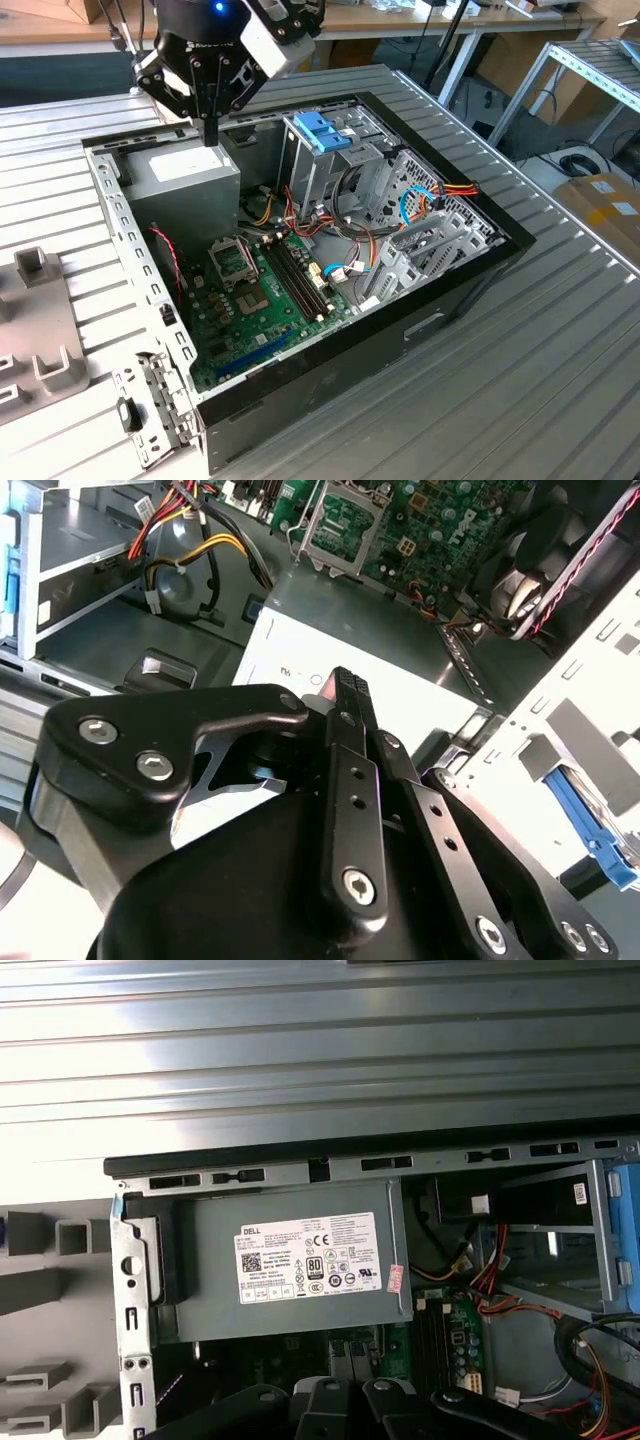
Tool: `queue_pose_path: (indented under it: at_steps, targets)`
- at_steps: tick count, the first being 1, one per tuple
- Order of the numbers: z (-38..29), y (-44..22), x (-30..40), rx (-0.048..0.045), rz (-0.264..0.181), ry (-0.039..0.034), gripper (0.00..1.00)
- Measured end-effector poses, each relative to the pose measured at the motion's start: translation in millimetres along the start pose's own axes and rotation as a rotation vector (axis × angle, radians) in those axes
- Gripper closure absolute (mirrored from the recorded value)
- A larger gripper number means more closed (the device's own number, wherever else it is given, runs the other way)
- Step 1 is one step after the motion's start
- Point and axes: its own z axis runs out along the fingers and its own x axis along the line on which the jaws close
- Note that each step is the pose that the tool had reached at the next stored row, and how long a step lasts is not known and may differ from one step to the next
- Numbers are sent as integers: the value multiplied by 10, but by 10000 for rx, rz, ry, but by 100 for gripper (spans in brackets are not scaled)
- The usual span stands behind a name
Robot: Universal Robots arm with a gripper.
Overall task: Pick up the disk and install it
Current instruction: 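Reach for the disk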
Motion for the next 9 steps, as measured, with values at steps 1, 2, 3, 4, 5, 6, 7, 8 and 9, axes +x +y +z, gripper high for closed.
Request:
queue_pose_path:
  at_steps: [1, 2, 3, 4, 5, 6, 7, 8, 9]
  targets:
    - [0, 0, 3, 0, 0, 0, 90]
    - [0, 0, 5, 0, 0, 0, 90]
    - [0, -1, 8, 1, 0, 0, 90]
    - [0, -1, 11, 0, 0, 0, 90]
    - [0, -1, 16, 0, 1, -1, 90]
    - [-1, -2, 20, 0, 0, 0, 90]
    - [-1, -3, 33, 0, 0, 0, 90]
    - [-1, -3, 43, 0, 0, 0, 90]
    - [-1, -4, 47, 0, 0, 0, 90]
